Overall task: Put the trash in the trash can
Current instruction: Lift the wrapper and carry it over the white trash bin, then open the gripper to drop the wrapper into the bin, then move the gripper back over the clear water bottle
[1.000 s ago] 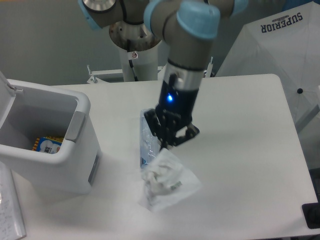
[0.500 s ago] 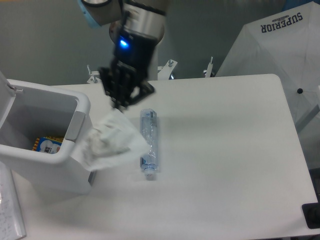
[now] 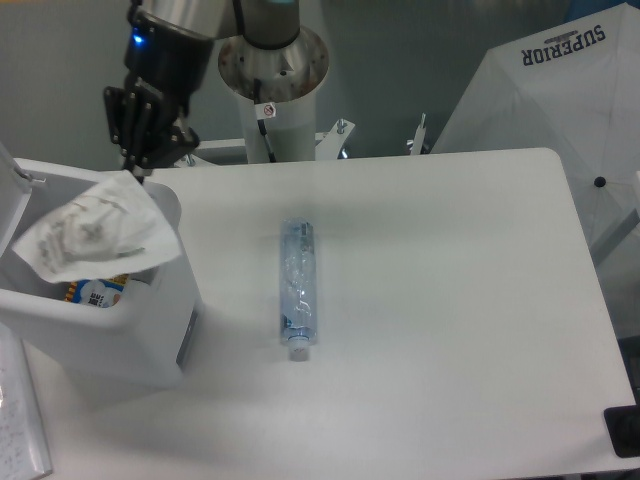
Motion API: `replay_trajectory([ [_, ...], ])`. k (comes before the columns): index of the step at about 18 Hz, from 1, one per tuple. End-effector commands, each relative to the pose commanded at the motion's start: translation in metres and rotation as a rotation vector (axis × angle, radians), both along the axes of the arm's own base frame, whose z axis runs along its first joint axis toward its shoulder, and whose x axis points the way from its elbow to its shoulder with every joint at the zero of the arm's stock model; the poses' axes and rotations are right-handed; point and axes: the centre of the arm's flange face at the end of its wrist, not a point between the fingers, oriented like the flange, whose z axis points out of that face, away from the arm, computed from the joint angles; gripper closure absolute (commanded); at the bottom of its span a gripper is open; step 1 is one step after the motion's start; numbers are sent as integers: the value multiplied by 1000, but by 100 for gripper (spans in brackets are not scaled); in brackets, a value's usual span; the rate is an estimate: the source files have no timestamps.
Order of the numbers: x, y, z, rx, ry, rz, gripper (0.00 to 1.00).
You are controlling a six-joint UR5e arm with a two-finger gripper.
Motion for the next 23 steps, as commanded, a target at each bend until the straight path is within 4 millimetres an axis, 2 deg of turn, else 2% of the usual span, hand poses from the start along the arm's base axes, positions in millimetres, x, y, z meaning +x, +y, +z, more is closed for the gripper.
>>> replay_trajectory([
  [1, 1, 1, -1, -2, -3, -4, 59],
  [2, 0, 1, -1, 0, -5, -4, 46],
  [4, 0, 3, -1, 3, -1, -5, 0],
  [9, -5, 6, 15, 24, 7, 9, 0],
  [11, -21, 7, 14, 23, 2, 34, 0],
  [14, -71, 5, -3, -6, -50, 136, 0],
  [20, -177, 28, -53, -101, -189, 379, 0],
  [23, -215, 39, -89, -172, -239, 472, 0],
])
